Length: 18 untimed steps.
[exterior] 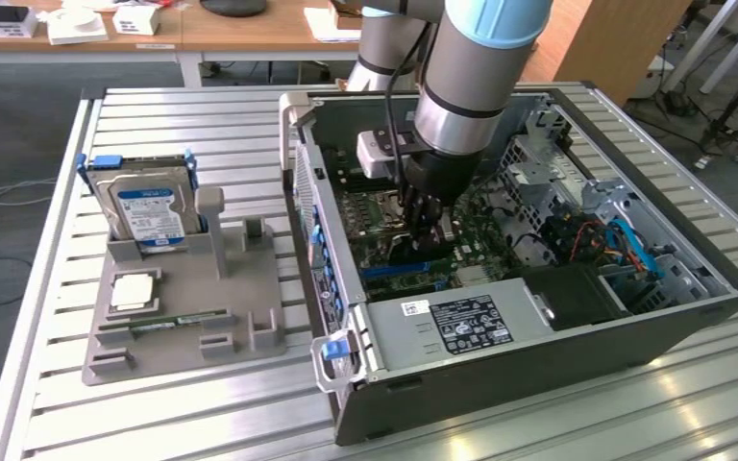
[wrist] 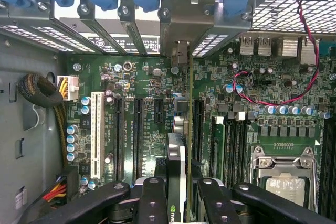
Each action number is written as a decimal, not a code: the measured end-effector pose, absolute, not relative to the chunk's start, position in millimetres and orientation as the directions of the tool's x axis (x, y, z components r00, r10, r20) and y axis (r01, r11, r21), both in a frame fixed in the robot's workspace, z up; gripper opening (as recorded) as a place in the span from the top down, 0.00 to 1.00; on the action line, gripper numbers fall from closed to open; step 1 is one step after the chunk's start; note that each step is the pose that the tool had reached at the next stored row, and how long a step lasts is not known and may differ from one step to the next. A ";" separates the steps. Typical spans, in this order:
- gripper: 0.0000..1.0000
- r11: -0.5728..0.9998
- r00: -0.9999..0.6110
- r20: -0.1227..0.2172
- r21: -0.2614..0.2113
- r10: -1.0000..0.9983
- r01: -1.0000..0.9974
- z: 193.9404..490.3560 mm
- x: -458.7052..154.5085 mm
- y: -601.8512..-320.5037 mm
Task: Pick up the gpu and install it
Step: 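Insert the gpu into the slot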
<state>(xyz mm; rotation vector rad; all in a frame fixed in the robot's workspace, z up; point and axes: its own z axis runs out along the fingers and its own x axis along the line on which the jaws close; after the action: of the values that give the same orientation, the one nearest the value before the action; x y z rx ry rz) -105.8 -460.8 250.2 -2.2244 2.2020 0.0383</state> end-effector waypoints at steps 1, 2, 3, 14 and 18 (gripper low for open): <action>0.73 -0.010 0.010 -0.025 0.009 -1.000 -1.000 250.2 -105.8 -460.8; 0.73 -0.010 0.010 -0.025 0.009 -1.000 -1.000 250.2 -105.8 -460.8; 0.73 -0.010 0.010 -0.025 0.009 -1.000 -1.000 250.2 -105.8 -460.8; 0.73 -0.010 0.010 -0.025 0.009 -1.000 -1.000 248.5 -105.8 -460.8; 0.73 -0.010 0.010 -0.025 0.009 -1.000 -1.000 247.5 -105.8 -460.8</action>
<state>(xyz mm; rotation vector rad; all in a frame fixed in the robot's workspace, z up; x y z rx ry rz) -105.8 -460.8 247.5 -2.2244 2.2021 0.0382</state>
